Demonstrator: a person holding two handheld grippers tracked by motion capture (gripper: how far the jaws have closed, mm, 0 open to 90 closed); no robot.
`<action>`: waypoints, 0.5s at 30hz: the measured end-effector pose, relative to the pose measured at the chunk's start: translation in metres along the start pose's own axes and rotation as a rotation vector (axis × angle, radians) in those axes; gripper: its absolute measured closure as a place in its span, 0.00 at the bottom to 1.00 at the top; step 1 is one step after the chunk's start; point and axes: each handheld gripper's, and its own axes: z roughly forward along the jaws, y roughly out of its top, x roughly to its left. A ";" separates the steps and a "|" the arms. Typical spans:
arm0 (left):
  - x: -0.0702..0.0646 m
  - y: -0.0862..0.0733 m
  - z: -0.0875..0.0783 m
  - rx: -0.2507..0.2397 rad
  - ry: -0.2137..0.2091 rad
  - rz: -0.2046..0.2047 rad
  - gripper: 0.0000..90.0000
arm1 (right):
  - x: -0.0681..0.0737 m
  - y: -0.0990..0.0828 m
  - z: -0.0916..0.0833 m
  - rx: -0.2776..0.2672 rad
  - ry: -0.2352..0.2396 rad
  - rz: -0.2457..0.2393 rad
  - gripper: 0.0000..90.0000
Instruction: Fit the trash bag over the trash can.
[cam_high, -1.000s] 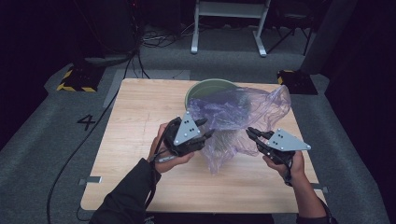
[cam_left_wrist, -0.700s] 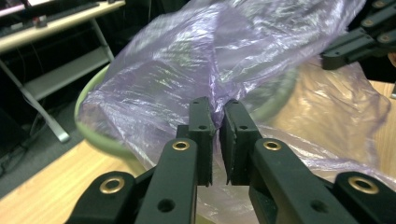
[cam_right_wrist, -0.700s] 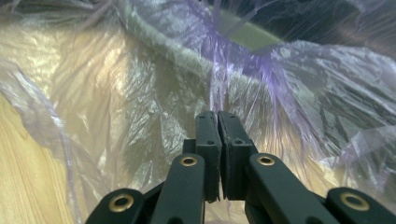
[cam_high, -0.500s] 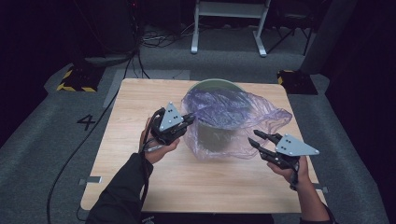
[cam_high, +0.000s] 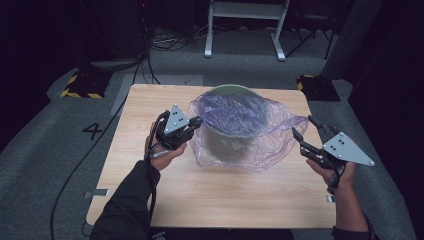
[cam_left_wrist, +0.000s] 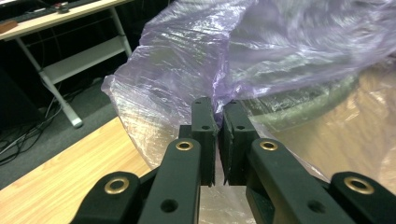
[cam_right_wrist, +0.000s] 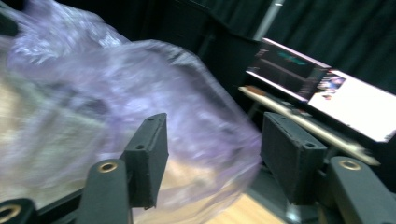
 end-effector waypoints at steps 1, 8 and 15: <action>0.002 0.000 0.000 0.001 0.005 0.000 0.94 | -0.002 0.002 0.003 -0.001 -0.011 0.000 0.44; 0.017 0.006 0.004 0.005 0.019 -0.022 0.95 | -0.017 0.009 0.033 0.064 0.050 0.046 0.65; 0.033 0.007 0.017 0.033 0.043 -0.061 0.95 | -0.027 0.006 0.069 0.166 0.069 0.077 0.86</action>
